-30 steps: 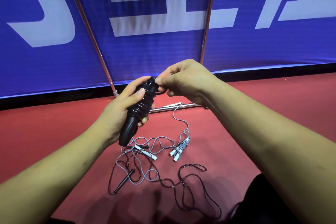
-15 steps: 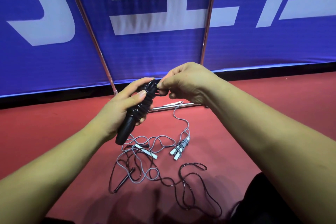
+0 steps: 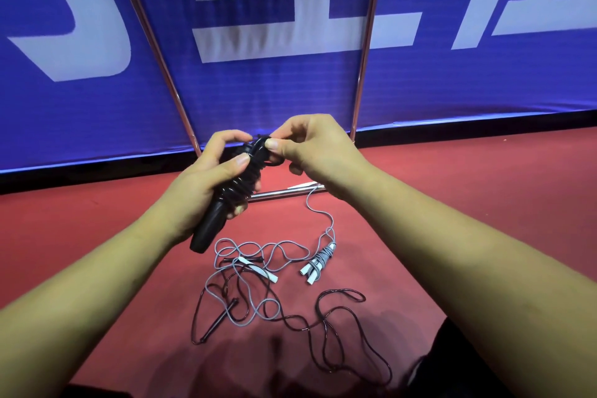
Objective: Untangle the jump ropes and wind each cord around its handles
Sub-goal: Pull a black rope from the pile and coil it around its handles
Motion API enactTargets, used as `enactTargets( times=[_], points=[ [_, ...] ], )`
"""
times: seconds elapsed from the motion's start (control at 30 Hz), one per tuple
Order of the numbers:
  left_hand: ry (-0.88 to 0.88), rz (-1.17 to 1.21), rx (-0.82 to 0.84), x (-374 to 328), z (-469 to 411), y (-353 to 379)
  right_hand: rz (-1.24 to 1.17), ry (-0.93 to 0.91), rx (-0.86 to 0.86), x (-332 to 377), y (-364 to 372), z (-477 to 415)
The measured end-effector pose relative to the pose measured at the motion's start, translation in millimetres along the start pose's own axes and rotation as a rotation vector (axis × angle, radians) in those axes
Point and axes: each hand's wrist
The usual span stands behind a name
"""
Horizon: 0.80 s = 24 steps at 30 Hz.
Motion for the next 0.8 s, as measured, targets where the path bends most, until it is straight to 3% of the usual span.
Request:
enactTargets(
  times=[0.2,0.37,0.6,0.8],
  points=[
    [-0.014,0.035,0.032,-2.2,0.0,-2.3,-0.112,-0.031,0.021,-5.8,1.9,-1.7],
    [-0.032,0.053,0.041,-2.4,2.0,-6.0,-0.051,-0.045,0.051,-2.6,1.2,-1.0],
    [-0.069,0.216,0.067,-8.4,3.4,-9.6,0.059,-0.229,0.01,6.1,2.8,-2.1],
    [-0.029,0.125,0.046,-9.8,3.1,-12.8,-0.207,-0.051,0.025,-1.7,15.3,-0.6]
  ],
)
Point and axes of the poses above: each hand's wrist, its own z-axis away from the middle knuckle, its own y-axis out of the palm, x = y × z, and after that the axes turned 12 degrees about -x, right-handed
